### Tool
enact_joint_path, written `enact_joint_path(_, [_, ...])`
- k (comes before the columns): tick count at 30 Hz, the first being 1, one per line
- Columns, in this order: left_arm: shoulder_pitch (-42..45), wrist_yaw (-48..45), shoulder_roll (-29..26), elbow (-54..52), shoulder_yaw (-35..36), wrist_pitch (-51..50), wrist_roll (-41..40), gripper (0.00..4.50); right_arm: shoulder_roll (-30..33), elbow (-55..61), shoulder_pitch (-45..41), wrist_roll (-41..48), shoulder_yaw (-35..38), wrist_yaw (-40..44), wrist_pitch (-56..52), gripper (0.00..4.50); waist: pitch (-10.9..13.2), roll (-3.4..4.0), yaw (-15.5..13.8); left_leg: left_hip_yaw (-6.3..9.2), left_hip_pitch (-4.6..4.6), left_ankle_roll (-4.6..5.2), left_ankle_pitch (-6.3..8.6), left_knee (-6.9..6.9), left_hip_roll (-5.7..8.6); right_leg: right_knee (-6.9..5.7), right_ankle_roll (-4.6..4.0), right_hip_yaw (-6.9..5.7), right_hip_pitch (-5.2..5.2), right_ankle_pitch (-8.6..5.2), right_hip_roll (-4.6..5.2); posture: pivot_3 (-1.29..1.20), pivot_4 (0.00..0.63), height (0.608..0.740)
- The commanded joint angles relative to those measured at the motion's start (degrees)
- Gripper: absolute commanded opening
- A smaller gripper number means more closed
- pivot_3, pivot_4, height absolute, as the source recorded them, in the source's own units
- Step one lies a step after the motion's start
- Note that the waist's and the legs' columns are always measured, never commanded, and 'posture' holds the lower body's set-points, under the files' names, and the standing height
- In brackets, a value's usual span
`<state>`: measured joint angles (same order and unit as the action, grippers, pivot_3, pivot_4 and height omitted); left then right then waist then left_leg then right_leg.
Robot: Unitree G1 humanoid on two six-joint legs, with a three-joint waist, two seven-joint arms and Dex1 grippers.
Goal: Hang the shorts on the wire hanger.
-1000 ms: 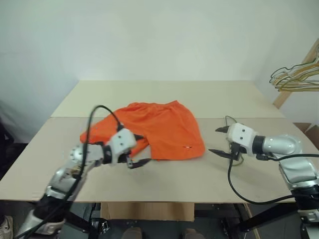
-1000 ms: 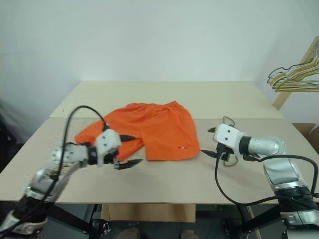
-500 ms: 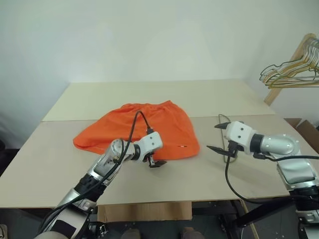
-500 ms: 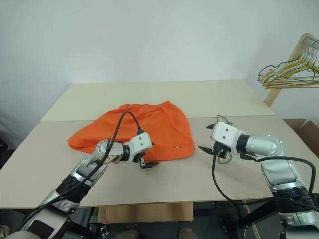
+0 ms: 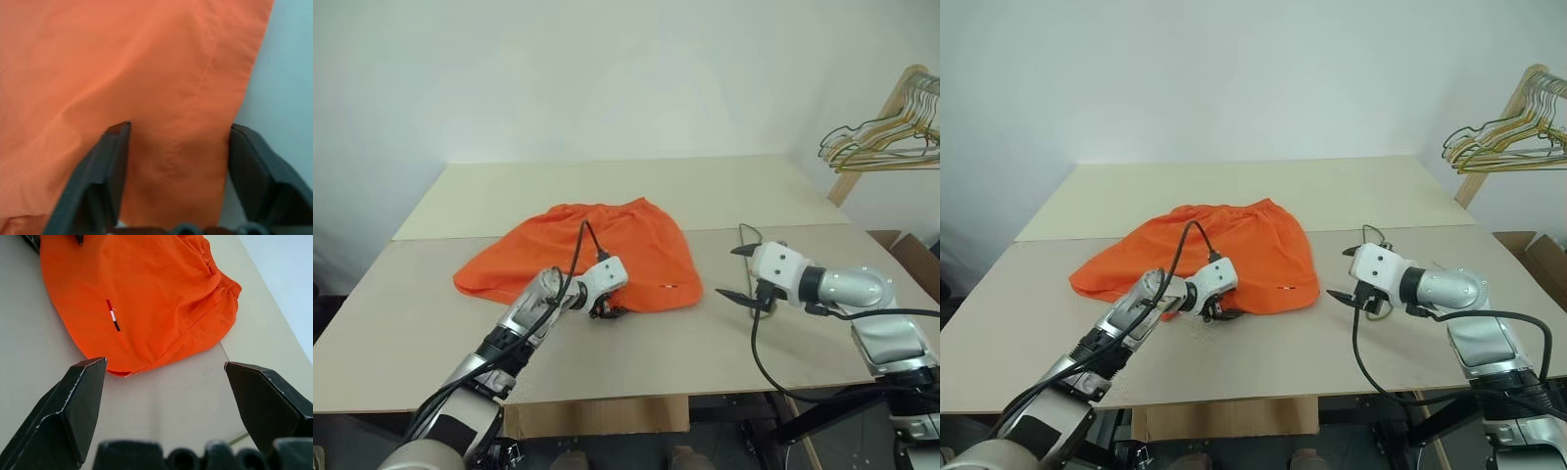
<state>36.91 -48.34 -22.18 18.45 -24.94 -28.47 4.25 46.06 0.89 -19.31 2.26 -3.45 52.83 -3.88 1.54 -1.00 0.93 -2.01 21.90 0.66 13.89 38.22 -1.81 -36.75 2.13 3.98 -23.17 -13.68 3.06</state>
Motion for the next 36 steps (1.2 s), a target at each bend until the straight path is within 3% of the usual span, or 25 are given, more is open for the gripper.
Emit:
enact_joint_path(1, [0.5,0.7,-0.3,1.4,1.1,0.5,0.9,1.65,0.0,1.6,-1.1,-0.3,0.5,-0.5,0.1,4.50,0.0,0.00,0.0,0.00,-0.01,0.00,0.00,0.00,0.00,-0.01,0.00,0.00,0.00,0.00,0.00,0.02,0.000,0.740])
enact_joint_path(6, [-1.3,0.2,-1.2,-0.3,1.7,2.5,0.5,0.02,-0.3,1.4,-1.6,-0.6,0.4,-0.6,0.0,4.50,0.0,0.00,0.1,0.00,0.00,0.00,0.00,0.00,0.00,0.00,0.00,0.00,0.00,0.00,0.00,0.02,0.000,0.740])
enact_joint_path(9, [-3.7,-0.6,-3.2,-4.0,2.1,4.0,0.7,0.02,-0.4,1.0,-2.1,-0.9,0.4,-0.6,0.2,4.50,0.0,0.00,0.1,0.01,0.01,0.00,0.00,0.00,-0.01,0.00,0.00,0.00,-0.01,0.00,0.00,0.01,0.000,0.740])
enact_joint_path(14, [-12.5,-1.5,-12.2,-18.1,5.4,5.2,0.8,0.02,0.0,-0.5,-3.5,-1.6,0.5,-0.8,1.2,4.50,0.0,0.01,0.9,-0.01,0.00,0.02,0.02,-0.04,-0.05,-0.01,-0.02,0.03,-0.05,0.00,-0.01,0.02,0.000,0.740])
enact_joint_path(22, [-33.8,-9.0,-30.0,-32.1,20.7,22.8,-6.5,0.02,0.1,-9.9,-7.7,-8.9,-4.2,-1.9,12.4,4.50,0.0,0.00,0.6,-0.11,-0.07,0.02,0.02,-0.07,-0.07,0.00,-0.04,0.02,-0.04,-0.01,0.10,0.06,0.000,0.740])
enact_joint_path(29, [-43.6,-10.1,-33.0,-33.7,31.6,24.7,-11.3,0.02,-6.1,-24.8,-15.6,-18.7,-11.9,-8.9,28.1,4.50,0.0,0.01,-0.1,-0.25,-0.18,0.02,0.02,-0.11,-0.13,-0.03,-0.09,0.02,-0.03,-0.05,0.10,0.09,0.000,0.740])
enact_joint_path(36, [-44.8,-9.8,-33.1,-33.7,34.7,24.5,-11.9,0.02,-9.9,-43.5,-25.1,-30.0,-19.0,-21.0,42.6,4.50,0.1,0.01,-0.4,-0.27,-0.15,0.02,0.02,-0.17,-0.09,0.00,-0.09,0.04,-0.04,-0.06,0.14,0.11,0.000,0.740])
